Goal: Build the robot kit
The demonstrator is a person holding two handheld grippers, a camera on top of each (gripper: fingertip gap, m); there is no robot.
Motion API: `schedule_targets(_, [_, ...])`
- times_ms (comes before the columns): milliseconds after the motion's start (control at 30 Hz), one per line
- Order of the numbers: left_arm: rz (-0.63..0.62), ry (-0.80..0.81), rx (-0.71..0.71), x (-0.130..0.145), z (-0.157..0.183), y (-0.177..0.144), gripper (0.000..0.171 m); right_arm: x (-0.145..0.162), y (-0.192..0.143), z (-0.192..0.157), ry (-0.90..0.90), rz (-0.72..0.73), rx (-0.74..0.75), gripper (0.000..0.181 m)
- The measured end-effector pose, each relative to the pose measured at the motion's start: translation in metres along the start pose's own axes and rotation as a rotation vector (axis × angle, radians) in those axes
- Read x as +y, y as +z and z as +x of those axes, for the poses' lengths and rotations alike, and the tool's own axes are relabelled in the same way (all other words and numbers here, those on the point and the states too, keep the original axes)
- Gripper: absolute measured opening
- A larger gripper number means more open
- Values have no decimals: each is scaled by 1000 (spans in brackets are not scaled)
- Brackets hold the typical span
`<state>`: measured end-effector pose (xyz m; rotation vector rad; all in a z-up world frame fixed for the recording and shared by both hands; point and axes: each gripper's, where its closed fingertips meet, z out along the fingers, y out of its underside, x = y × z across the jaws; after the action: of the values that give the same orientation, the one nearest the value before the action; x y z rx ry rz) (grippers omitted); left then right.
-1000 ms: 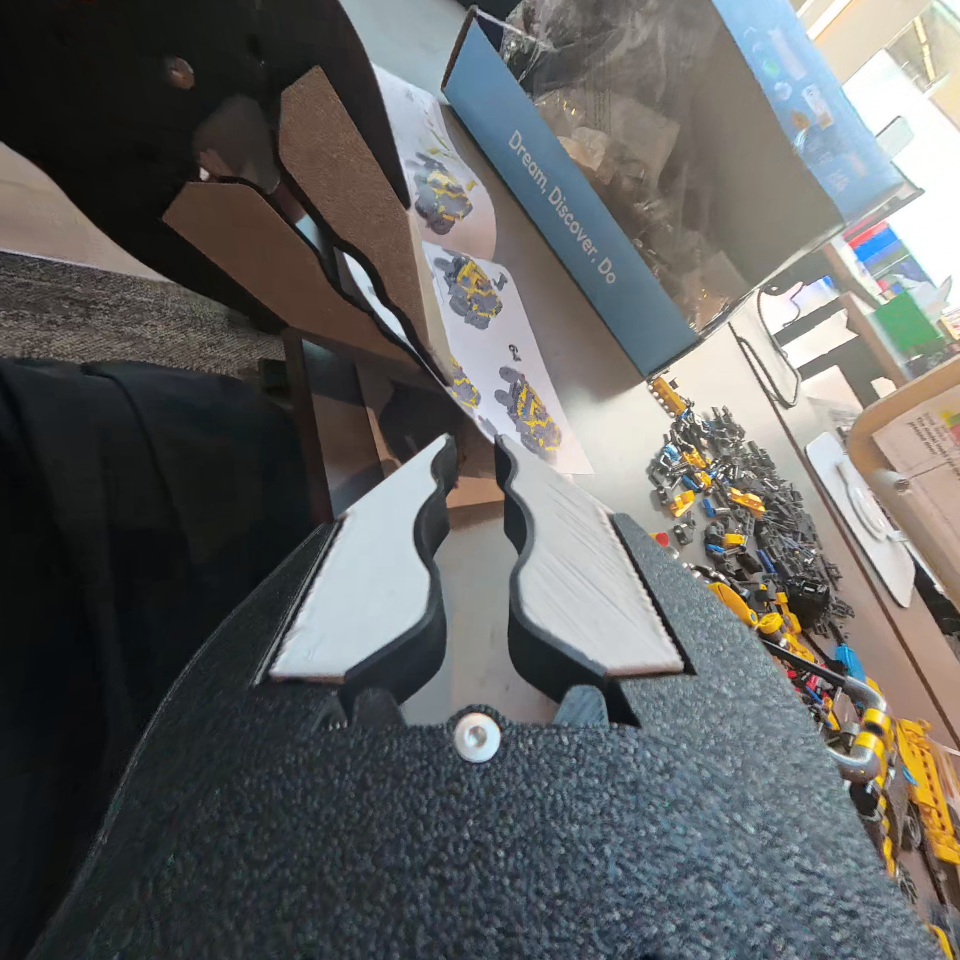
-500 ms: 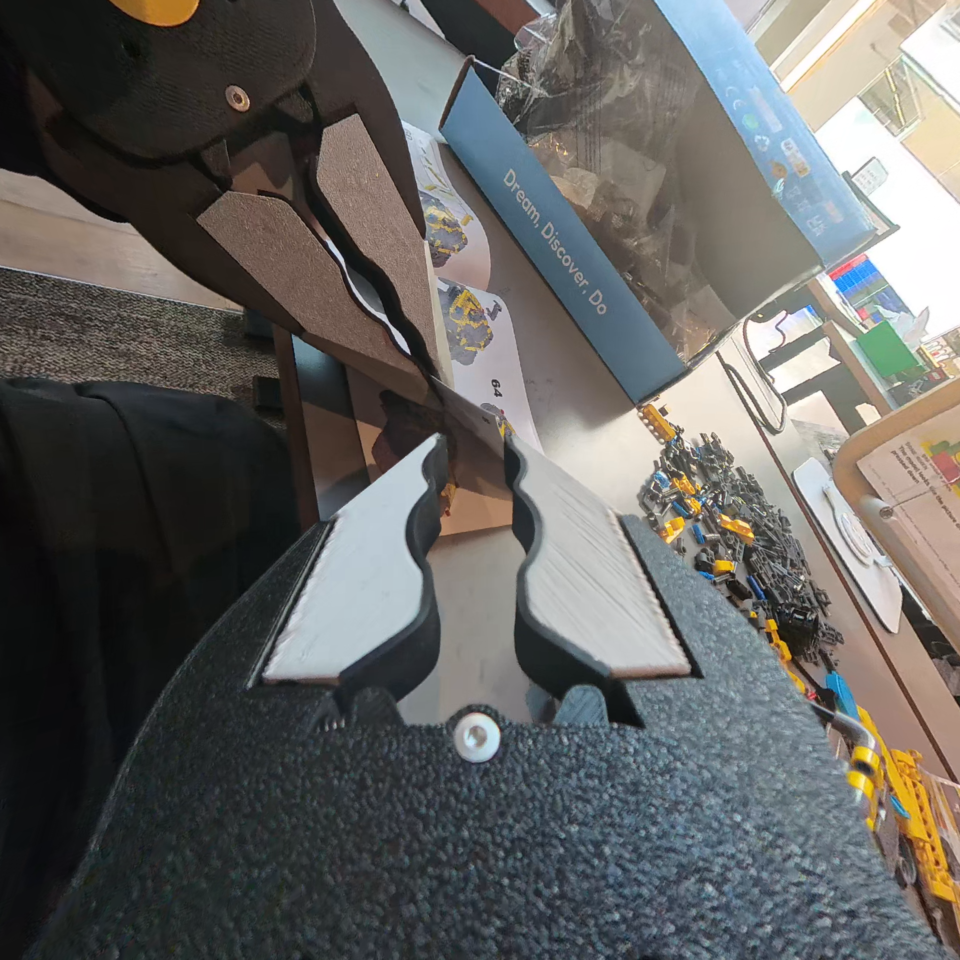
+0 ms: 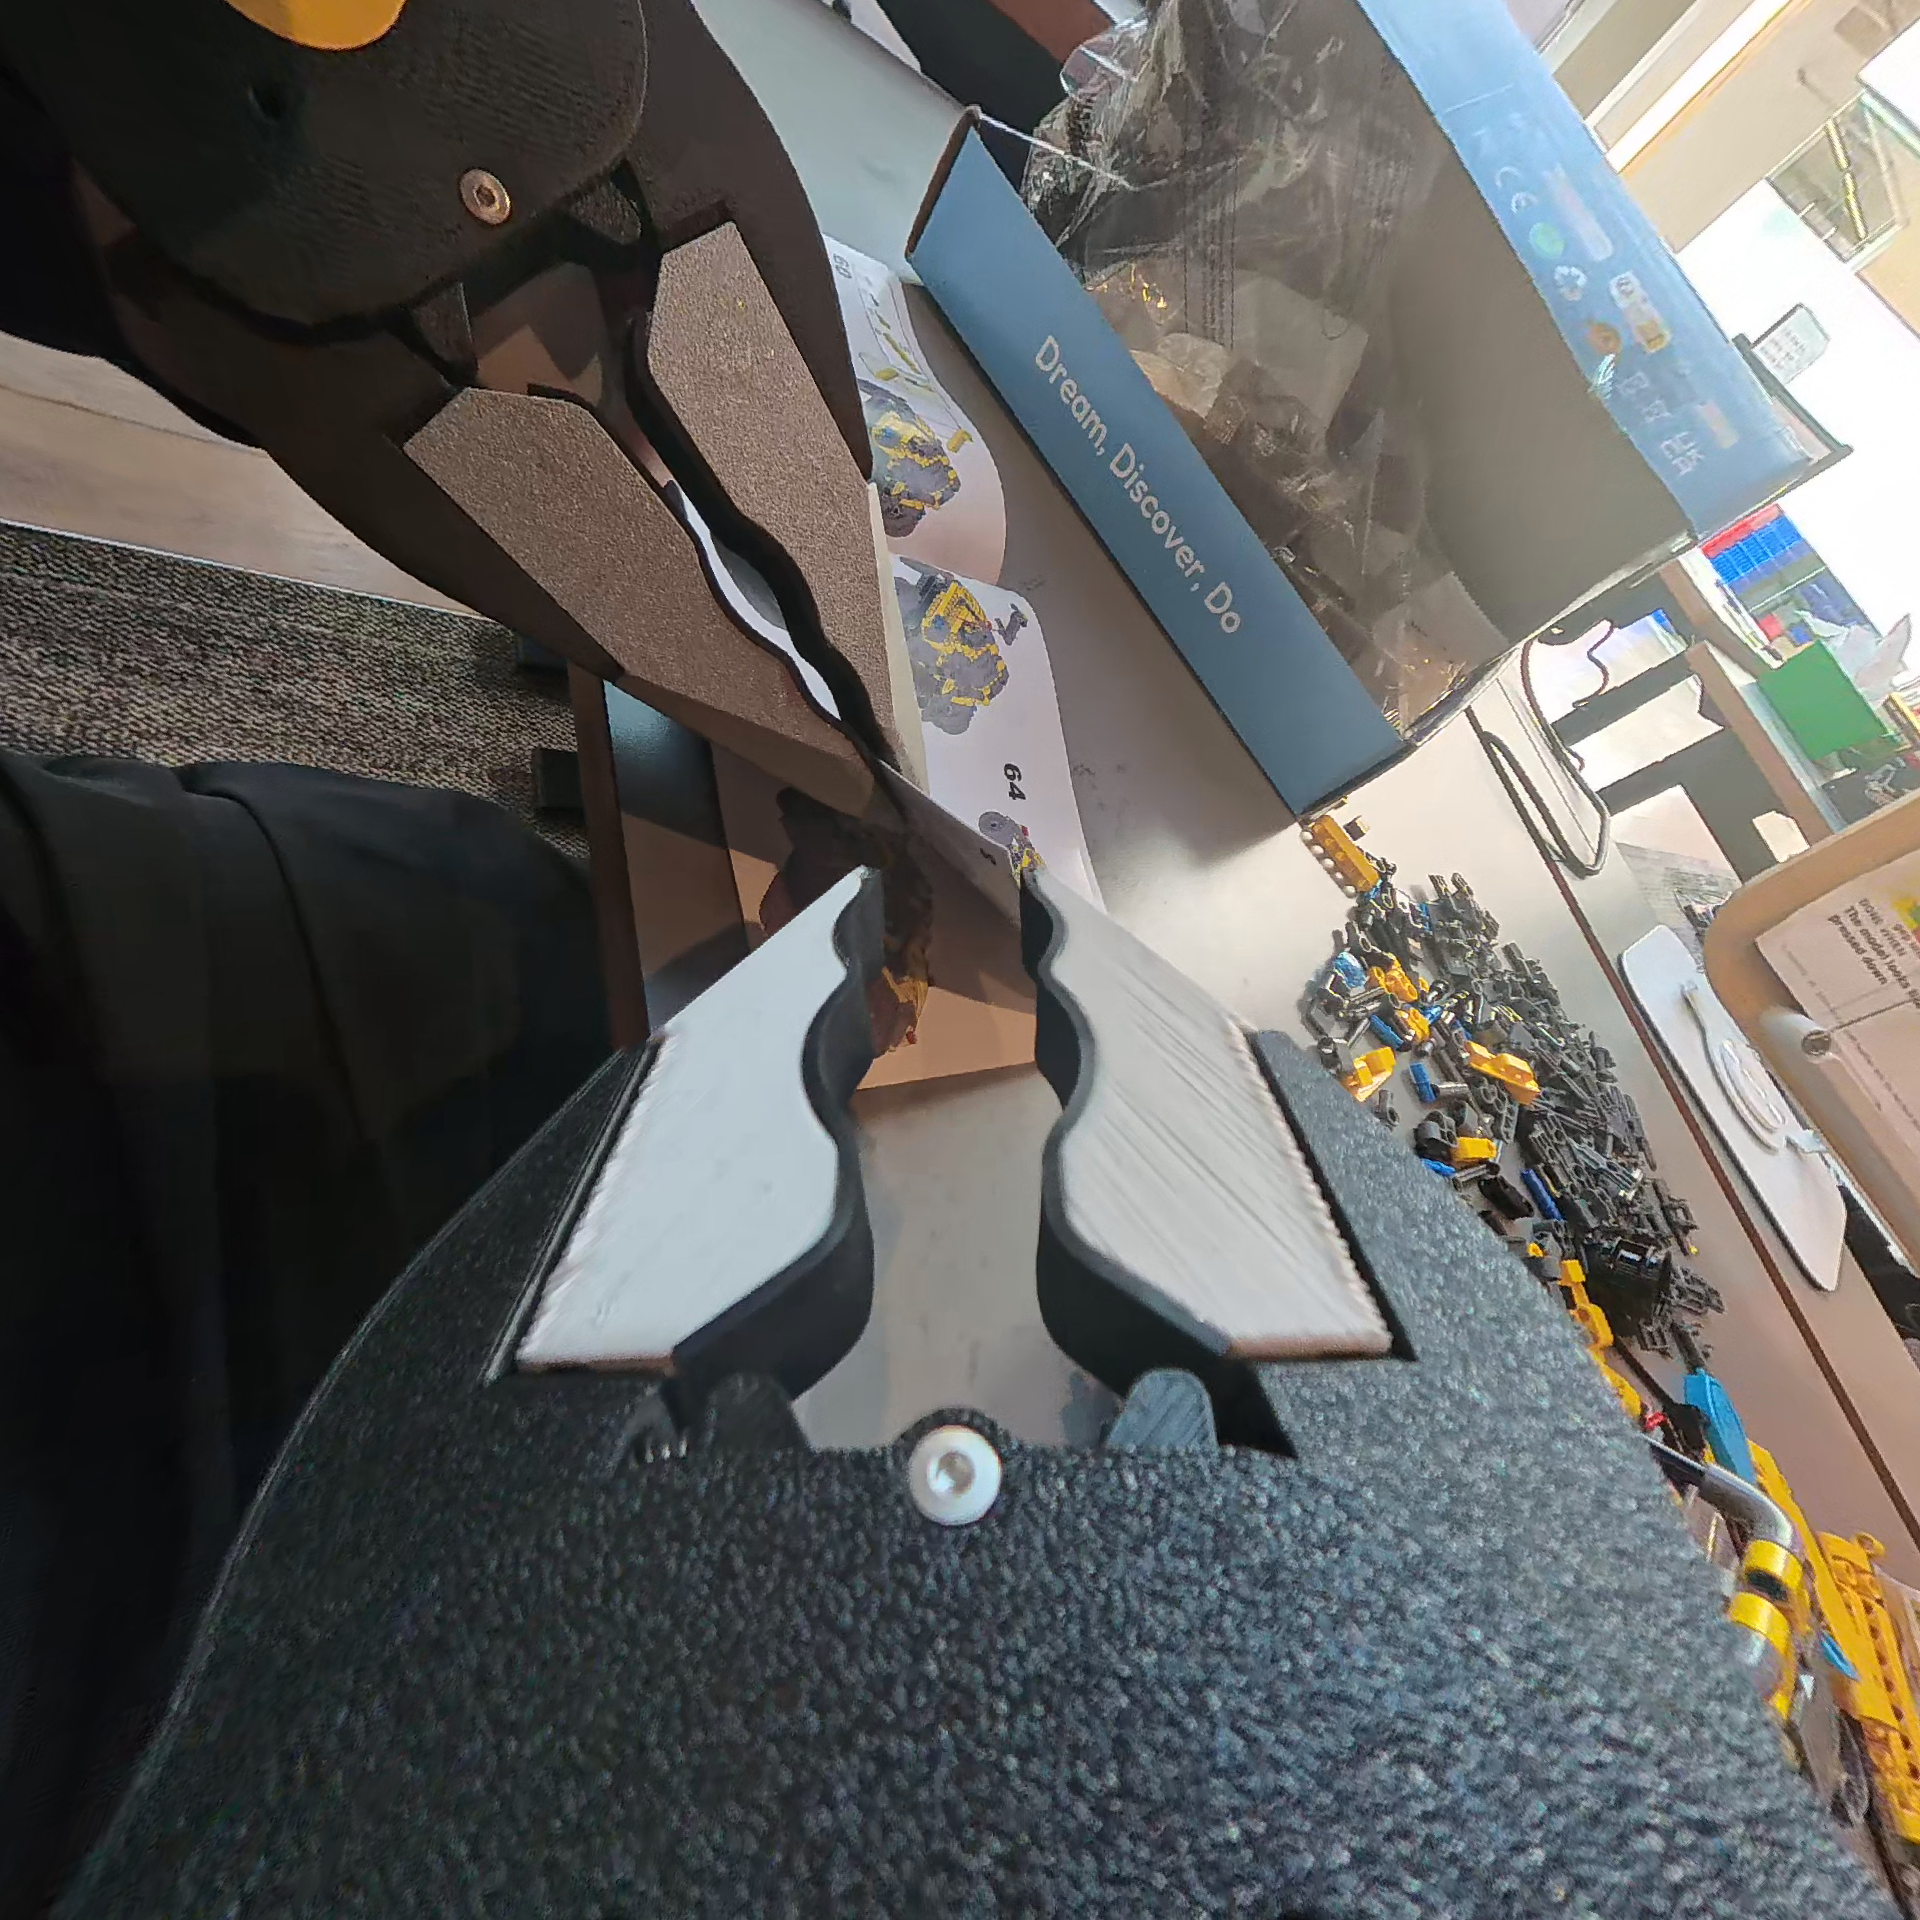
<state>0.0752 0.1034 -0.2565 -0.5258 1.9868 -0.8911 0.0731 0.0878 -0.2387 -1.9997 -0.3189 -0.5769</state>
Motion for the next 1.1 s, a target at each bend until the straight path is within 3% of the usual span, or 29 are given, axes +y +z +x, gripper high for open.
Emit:
schedule_targets(233, [-5,14,-2,1,1,0,0,0,2,-1,-5,-2,-9,26])
schedule_targets(467, [-56,134,-30,8,4,3,0,11,4,-8,-101,-66,-40,25])
schedule_targets(700, [-43,114,-30,6,3,4,0,17,6,-10,-158,-89,-11,17])
schedule_targets(1100, [-41,93,-35,7,1,4,0,15,-1,-6,-120,-62,35,19])
